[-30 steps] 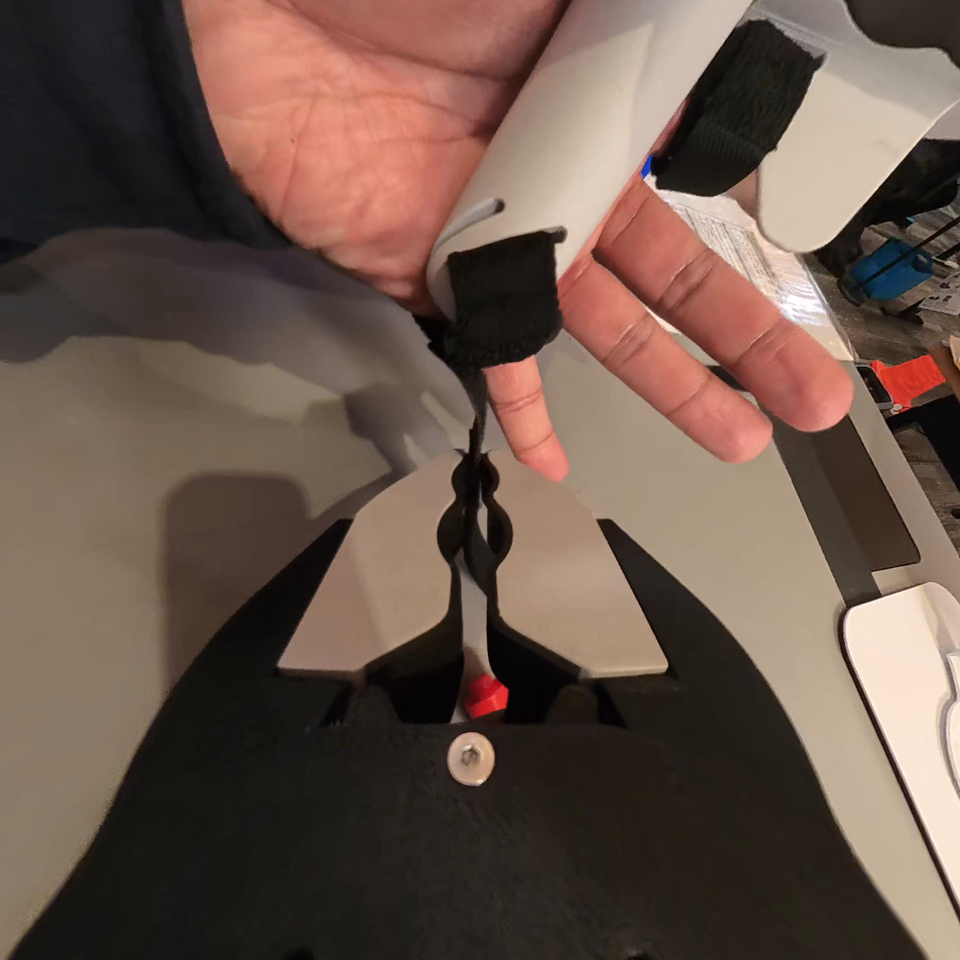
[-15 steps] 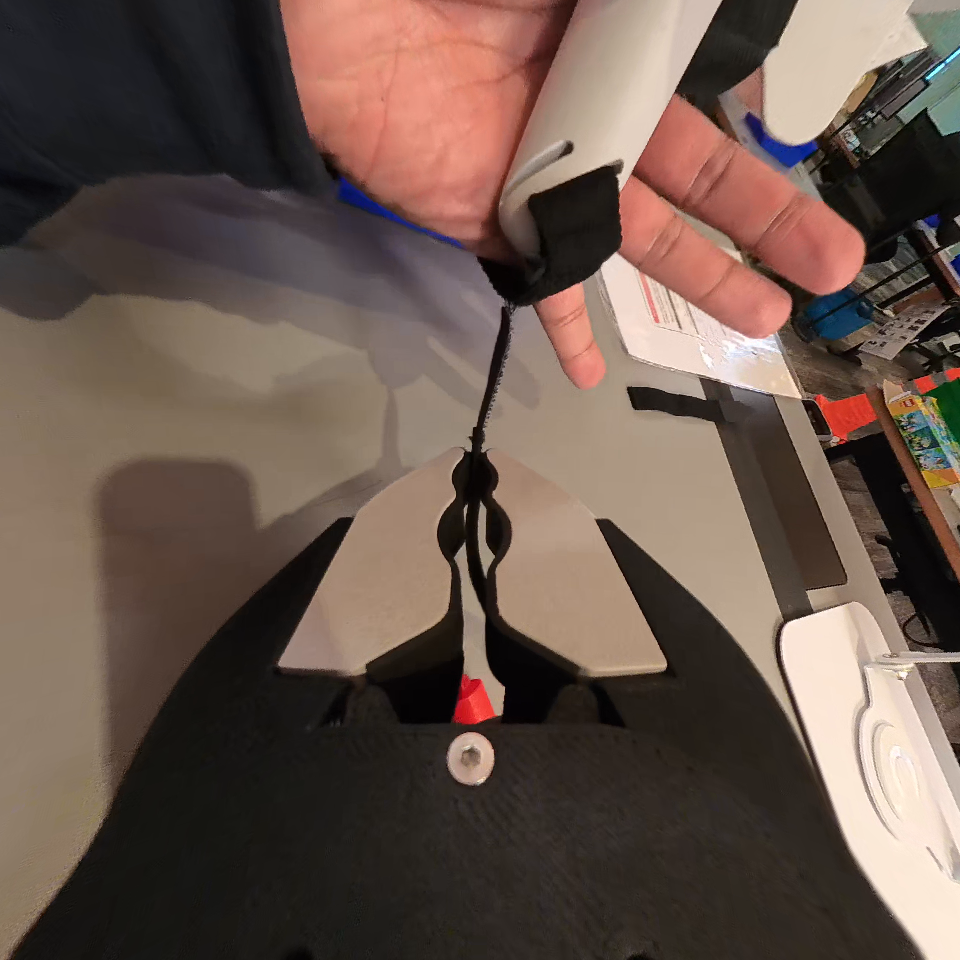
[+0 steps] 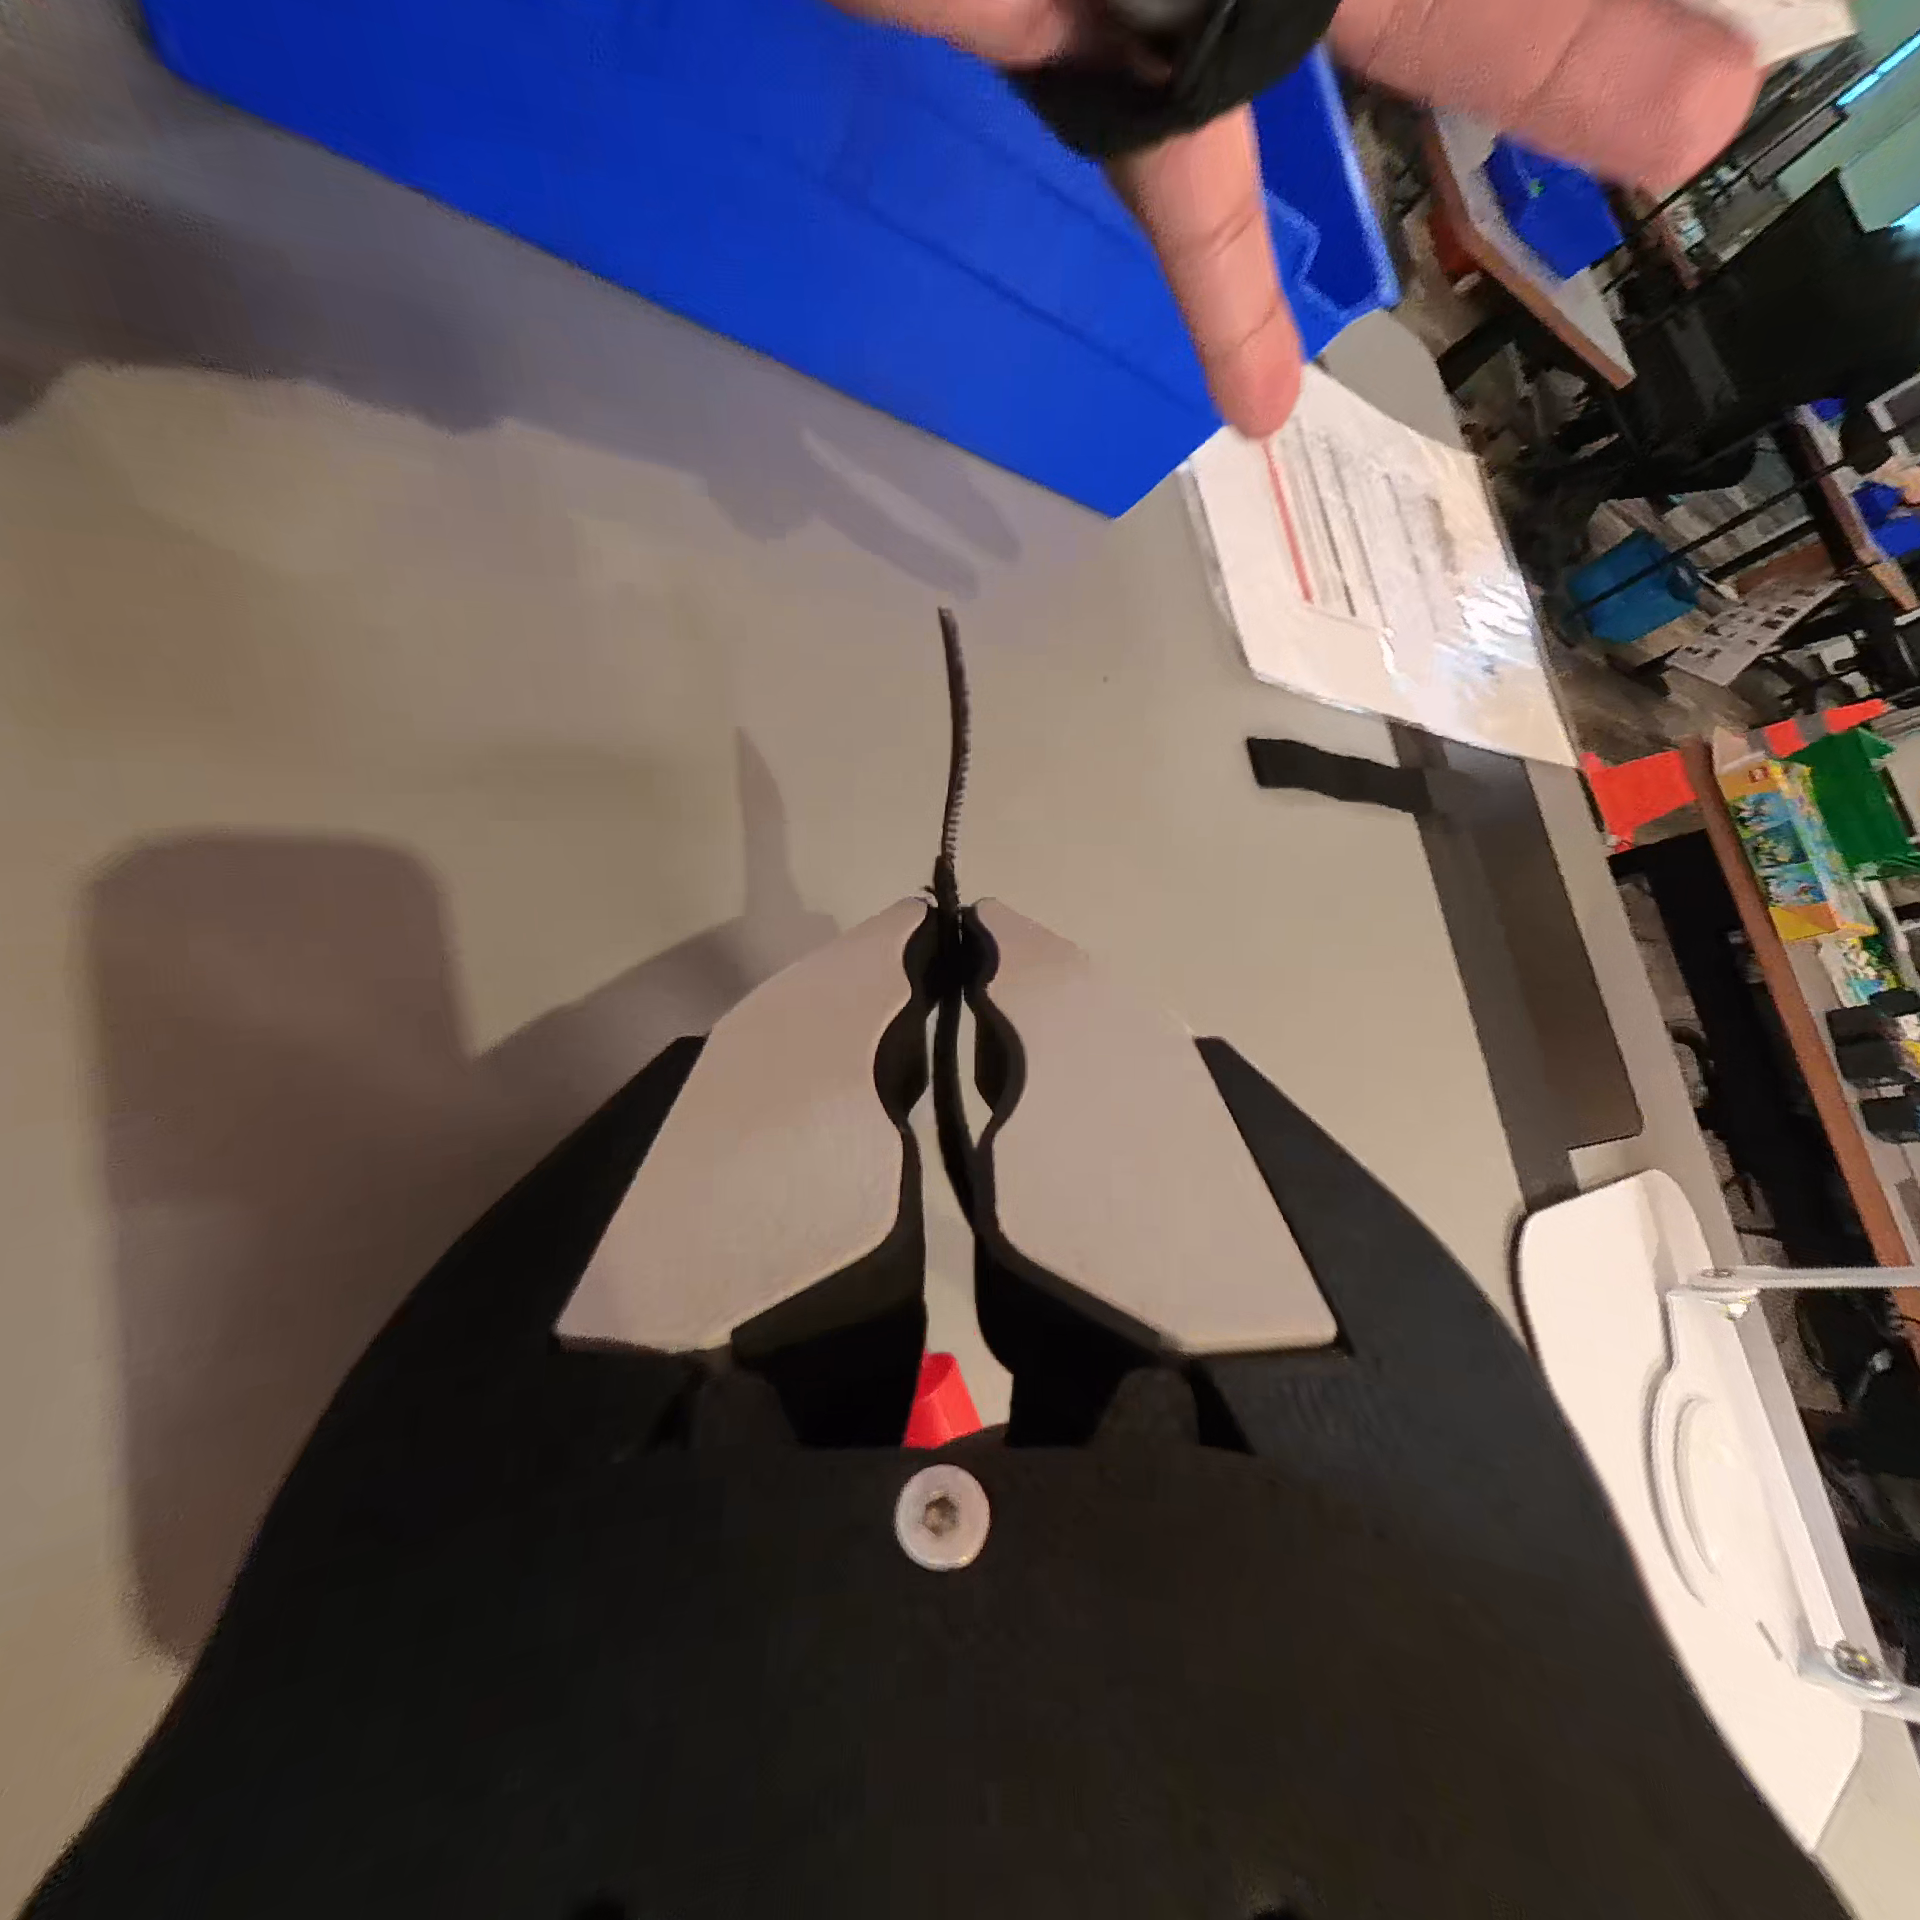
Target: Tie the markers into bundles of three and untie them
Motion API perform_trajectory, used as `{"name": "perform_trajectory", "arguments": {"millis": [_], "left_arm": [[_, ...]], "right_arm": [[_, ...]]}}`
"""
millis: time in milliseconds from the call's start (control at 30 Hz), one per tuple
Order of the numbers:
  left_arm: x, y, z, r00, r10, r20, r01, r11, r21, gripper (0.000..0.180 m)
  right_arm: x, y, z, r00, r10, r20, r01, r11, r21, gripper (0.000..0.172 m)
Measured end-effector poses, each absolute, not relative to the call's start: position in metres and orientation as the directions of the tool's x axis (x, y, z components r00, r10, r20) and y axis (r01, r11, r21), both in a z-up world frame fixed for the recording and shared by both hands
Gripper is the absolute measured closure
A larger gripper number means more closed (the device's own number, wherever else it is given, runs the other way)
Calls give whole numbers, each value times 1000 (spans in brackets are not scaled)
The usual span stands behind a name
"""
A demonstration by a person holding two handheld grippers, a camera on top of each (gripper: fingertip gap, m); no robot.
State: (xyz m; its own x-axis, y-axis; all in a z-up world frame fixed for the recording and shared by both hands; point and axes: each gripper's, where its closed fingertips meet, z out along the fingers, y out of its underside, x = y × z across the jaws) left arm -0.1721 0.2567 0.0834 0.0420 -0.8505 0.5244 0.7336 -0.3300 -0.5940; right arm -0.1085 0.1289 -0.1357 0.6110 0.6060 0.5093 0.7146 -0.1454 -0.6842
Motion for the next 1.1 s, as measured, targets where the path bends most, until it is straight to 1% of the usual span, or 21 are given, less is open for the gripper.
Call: {"name": "perform_trajectory", "arguments": {"millis": [33, 133, 333, 400, 467, 533, 633, 700, 767, 867, 933, 1000, 1100], "left_arm": [[-169, 257, 81, 28, -849, 528, 729, -344, -592, 97], [-163, 258, 74, 7, -844, 536, 713, -371, -595, 98], [-152, 255, 65, 22, -867, 498, 690, -347, -636, 100], [-142, 248, 60, 30, -889, 458, 667, -324, -671, 103], [-125, 236, 52, 34, -918, 394, 620, -290, -729, 107], [-101, 221, 36, 39, -947, 319, 536, -249, -807, 109], [-61, 192, 6, 33, -979, 203, 357, -178, -917, 109], [-38, 165, -14, -35, -989, 143, 214, -147, -966, 109], [-22, 136, -29, -109, -992, 66, 82, -75, -994, 110], [-11, 94, -44, -213, -972, -95, -33, 105, -994, 114], [-9, 62, -60, -332, -929, -163, -119, 213, -970, 120], [-10, 34, -84, -444, -873, -204, -219, 327, -919, 120], [-14, 10, -122, -550, -804, -228, -355, 472, -807, 127]], "right_arm": [[-109, 132, -133, 619, 593, 514, 710, -143, -690, 166], [-111, 137, -130, 632, 583, 510, 697, -141, -703, 149], [-98, 129, -120, 659, 580, 478, 663, -149, -733, 138], [-83, 121, -112, 678, 575, 458, 642, -160, -750, 137], [-61, 112, -107, 701, 566, 434, 620, -183, -763, 135], [-33, 100, -105, 726, 549, 414, 601, -215, -769, 132], [11, 77, -110, 777, 521, 354, 549, -284, -786, 130], [38, 58, -119, 813, 504, 292, 497, -340, -798, 129], [58, 37, -130, 841, 490, 228, 443, -381, -812, 128], [72, 9, -140, 859, 485, 161, 380, -396, -836, 128], [71, -3, -148, 846, 515, 139, 380, -398, -835, 128], [66, -9, -156, 811, 561, 167, 439, -394, -807, 128], [58, -12, -164, 763, 609, 216, 515, -372, -772, 128]]}}
